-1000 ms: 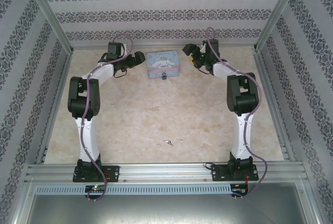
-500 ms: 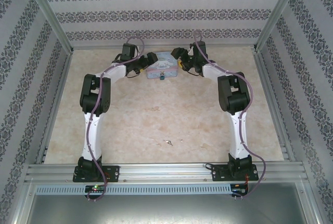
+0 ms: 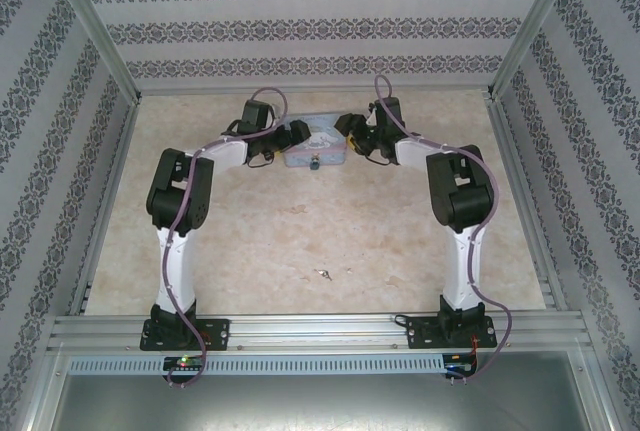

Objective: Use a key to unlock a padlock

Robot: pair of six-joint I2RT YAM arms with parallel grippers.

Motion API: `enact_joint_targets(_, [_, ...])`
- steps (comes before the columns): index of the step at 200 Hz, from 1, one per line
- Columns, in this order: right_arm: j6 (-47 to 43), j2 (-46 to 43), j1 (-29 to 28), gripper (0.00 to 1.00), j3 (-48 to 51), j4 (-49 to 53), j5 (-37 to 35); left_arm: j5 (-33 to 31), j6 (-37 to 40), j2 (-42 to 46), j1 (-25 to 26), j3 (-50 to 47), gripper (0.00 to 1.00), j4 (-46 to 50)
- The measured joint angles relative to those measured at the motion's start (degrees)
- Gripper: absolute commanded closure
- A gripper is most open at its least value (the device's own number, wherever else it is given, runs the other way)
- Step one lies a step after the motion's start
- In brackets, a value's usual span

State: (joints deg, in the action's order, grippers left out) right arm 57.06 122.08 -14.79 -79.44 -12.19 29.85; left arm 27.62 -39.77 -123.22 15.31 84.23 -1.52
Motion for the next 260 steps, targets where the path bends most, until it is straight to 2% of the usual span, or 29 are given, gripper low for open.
enact_joint_targets(88, [-1.57,-17.81,-6.05,0.41,25.18,-4.61,-5.03,-6.1,-0.24,18.71,7.15,-24.92,0.0,-2.82])
enact_joint_targets(145, [-1.27,-23.04,-9.99,0.37,33.86,-7.89,-9.09,-8.5,-0.68,23.47,9.22,-31.28,0.0,-5.11])
enact_joint_targets(180, [-0.15,-23.87,-10.67,0.26,35.52,-9.05,-9.94,-8.87,-1.09,24.52,9.73,-33.16,0.0,-6.82])
enact_joint_targets(198, [0.11,-24.35,-10.99,0.13,36.13,-8.87,-10.21,-8.87,-1.09,25.18,10.01,-33.75,0.0,-6.86])
enact_joint_targets(205, [0.11,-24.7,-11.1,0.02,36.37,-8.61,-10.29,-8.85,-1.07,25.4,10.23,-33.79,0.0,-6.82])
enact_joint_targets(232, [-1.05,-28.94,-11.19,0.02,37.66,-5.33,-11.78,-8.83,-0.79,27.06,11.1,-33.79,0.0,-6.47])
enact_joint_targets(260, [-3.78,-37.24,-10.08,0.02,37.79,1.22,-17.09,-10.73,1.25,30.18,11.26,-33.77,0.01,-4.61])
